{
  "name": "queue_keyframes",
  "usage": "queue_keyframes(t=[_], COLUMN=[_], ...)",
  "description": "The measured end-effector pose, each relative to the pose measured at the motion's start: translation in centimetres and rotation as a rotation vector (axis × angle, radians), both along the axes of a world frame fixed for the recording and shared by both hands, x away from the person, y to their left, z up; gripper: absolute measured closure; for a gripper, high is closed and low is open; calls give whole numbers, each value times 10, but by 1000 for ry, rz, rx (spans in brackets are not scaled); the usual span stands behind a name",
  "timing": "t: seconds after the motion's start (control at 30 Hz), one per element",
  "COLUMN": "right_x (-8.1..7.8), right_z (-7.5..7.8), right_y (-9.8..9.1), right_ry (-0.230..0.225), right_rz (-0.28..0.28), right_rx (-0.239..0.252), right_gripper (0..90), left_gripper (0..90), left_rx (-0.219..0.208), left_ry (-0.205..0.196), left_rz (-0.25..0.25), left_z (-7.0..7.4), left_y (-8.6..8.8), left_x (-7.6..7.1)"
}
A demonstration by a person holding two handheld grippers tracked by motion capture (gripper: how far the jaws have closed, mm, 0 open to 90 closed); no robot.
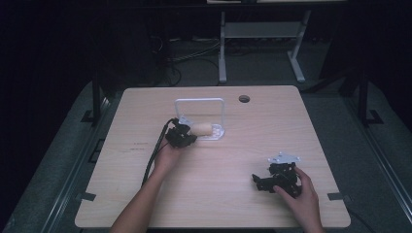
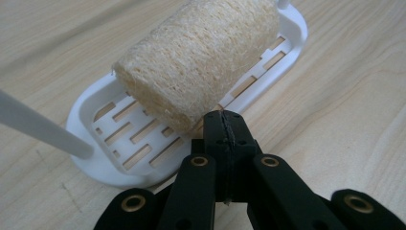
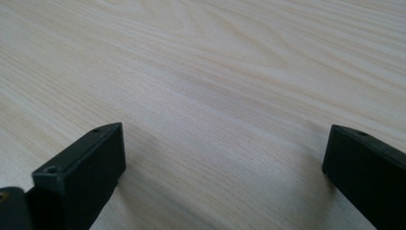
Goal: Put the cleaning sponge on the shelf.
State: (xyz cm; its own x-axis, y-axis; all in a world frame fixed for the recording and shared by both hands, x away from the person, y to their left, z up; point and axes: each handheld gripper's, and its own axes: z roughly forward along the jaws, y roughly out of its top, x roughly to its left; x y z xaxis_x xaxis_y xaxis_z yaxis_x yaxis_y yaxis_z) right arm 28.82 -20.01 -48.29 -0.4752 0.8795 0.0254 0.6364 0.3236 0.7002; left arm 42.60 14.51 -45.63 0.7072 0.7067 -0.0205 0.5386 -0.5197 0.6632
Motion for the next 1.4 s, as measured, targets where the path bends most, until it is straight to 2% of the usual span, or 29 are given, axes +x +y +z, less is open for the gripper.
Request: queue_keyframes(t=[0.3,0.6,0.83,1.07,1.2,1.4], right_x=[0,0,0,0,0,0], right_z=[0,0,0,0,0,0], right_y=[0,0,0,0,0,0], right_ry=[-1,0,0,0,0,0], right_rz=[2,0,1,2,2,1], right_rx=[-1,-1,-1,-1,-1,-1], right_gripper=[6,5,6,5,6,5], left_gripper=[896,847,680,492,386,284], left_rx=[-11,-50,-59,-42,-30,-33], left_ry=[7,19,7,-14,-12,-35], left_rz=[-7,-30,-41,-42,-39,-29], left_z=[0,5,12,16,17,20], left_y=[3,9,13,18,20,24], left_x=[-3,-17,-29,-41,-47,-55])
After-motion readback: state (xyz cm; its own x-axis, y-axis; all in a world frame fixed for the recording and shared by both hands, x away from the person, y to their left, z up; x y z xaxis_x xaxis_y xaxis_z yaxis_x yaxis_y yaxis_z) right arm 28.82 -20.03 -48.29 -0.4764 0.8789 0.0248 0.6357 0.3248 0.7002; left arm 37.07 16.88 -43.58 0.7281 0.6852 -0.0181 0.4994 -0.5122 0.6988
